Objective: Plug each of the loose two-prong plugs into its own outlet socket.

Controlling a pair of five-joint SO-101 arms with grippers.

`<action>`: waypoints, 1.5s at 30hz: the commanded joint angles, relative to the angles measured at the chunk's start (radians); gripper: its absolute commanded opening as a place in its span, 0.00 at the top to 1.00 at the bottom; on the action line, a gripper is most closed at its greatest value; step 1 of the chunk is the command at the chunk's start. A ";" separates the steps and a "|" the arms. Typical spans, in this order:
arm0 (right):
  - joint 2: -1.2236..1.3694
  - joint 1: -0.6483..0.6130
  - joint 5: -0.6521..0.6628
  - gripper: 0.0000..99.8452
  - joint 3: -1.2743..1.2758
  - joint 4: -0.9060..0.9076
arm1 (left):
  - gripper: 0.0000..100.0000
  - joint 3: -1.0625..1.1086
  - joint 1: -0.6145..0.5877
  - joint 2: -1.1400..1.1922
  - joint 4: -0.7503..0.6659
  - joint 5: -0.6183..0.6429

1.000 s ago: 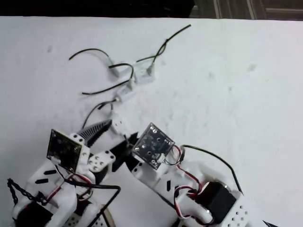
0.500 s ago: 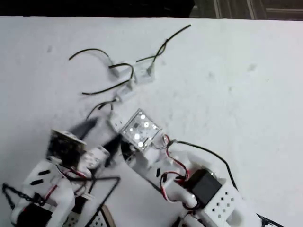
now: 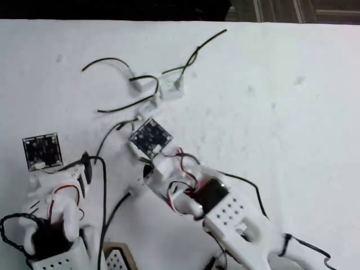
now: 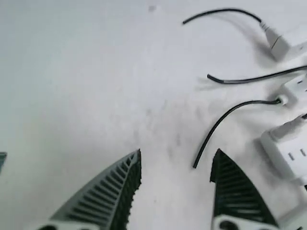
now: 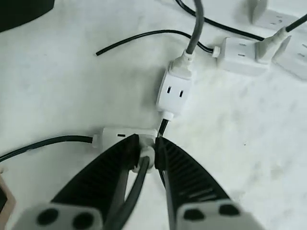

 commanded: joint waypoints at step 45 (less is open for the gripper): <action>0.259 0.033 0.017 0.98 0.074 -0.225 | 0.76 0.107 -0.016 -0.001 -0.072 -0.006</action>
